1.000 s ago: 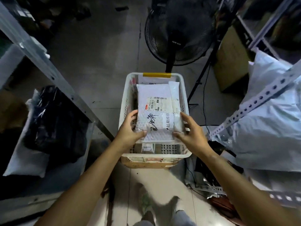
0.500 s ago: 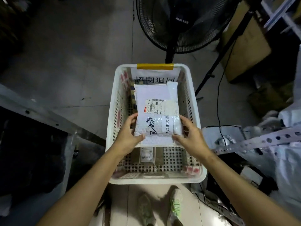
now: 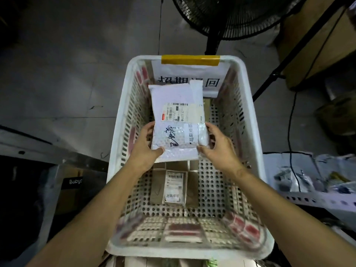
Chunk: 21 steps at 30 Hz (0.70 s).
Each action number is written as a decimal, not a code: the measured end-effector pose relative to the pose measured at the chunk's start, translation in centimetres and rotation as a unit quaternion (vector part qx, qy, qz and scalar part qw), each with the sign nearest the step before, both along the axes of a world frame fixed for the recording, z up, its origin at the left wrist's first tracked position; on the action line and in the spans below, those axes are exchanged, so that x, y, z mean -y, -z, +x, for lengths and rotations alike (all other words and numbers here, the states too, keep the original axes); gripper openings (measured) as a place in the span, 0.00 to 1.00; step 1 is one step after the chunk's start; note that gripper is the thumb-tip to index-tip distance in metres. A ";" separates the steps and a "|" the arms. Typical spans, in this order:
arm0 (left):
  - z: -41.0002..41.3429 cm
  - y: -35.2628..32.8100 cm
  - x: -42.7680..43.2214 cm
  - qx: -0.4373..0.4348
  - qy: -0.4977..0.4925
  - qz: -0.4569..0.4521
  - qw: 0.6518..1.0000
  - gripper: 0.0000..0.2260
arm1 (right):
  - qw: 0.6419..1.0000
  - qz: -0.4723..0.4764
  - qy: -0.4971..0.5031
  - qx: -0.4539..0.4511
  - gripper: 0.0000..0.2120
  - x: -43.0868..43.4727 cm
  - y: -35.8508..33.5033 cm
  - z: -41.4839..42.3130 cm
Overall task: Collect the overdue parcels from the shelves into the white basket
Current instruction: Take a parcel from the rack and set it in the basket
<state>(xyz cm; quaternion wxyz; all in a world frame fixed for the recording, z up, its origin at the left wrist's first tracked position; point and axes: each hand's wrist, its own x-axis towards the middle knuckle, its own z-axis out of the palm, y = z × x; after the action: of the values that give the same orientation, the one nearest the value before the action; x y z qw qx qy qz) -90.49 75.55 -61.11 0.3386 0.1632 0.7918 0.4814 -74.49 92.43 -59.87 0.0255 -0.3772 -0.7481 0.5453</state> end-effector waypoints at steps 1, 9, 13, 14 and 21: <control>-0.7 0.5 -0.3 -0.004 -0.007 0.004 1.000 0.36 | 1.000 0.008 -0.003 -0.005 0.39 -0.4 0.4 -0.8; -4.8 3.6 -1.6 -0.035 -0.025 -0.004 0.999 0.37 | 0.995 0.087 -0.033 -0.018 0.38 -2.4 4.1 -6.3; -5.9 4.8 -1.8 -0.037 -0.030 -0.003 0.999 0.37 | 0.995 0.092 -0.037 -0.018 0.37 -2.7 5.7 -7.5; -6.0 4.9 -1.8 -0.039 -0.029 -0.003 0.999 0.37 | 0.995 0.091 -0.038 -0.020 0.37 -2.7 6.0 -7.6; -7.5 5.7 -1.5 -0.039 -0.061 -0.004 0.997 0.37 | 0.994 0.094 -0.046 -0.035 0.38 -2.2 6.7 -9.1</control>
<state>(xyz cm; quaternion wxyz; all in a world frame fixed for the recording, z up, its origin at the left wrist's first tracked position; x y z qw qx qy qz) -98.02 77.04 -66.83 0.2782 0.1321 0.8147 0.4914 -83.56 94.61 -66.53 0.0623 -0.3190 -0.8111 0.4863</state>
